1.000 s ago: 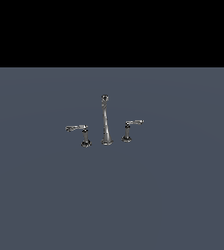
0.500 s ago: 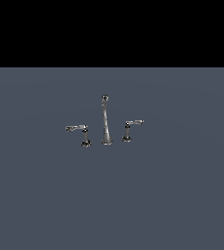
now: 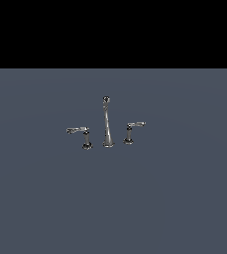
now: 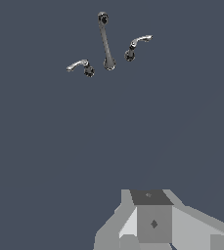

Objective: Turn on the faucet by rotating a designated handle.

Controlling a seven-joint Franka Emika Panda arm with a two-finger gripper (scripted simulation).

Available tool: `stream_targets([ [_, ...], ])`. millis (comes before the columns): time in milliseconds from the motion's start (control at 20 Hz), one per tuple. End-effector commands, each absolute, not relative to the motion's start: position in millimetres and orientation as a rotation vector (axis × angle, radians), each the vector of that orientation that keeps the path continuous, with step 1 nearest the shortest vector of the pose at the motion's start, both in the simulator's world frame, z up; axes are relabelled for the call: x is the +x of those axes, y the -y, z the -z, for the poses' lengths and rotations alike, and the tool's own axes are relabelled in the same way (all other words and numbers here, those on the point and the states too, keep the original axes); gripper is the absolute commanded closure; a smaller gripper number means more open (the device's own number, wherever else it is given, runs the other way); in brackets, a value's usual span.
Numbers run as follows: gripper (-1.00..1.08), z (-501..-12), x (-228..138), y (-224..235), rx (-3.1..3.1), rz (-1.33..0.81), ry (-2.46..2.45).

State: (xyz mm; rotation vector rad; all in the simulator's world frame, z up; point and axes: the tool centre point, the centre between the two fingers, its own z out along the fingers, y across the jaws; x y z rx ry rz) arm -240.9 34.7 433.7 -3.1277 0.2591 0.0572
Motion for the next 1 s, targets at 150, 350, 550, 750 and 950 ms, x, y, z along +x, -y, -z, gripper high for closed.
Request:
stream_targets([
  [150,1.08,-402,-226,-58,-3.109,-0.054,-0.428],
  [350,1.08,-379,-213,-75,-3.088,-0.051,-0.554],
  [550,1.08,-355,-198,-91,-3.062,-0.048,-0.679],
  [750,1.08,-332,-182,-106,-3.031,-0.045,-0.802],
  [950,1.08,-309,-165,-119,-2.995,-0.042,-0.92],
])
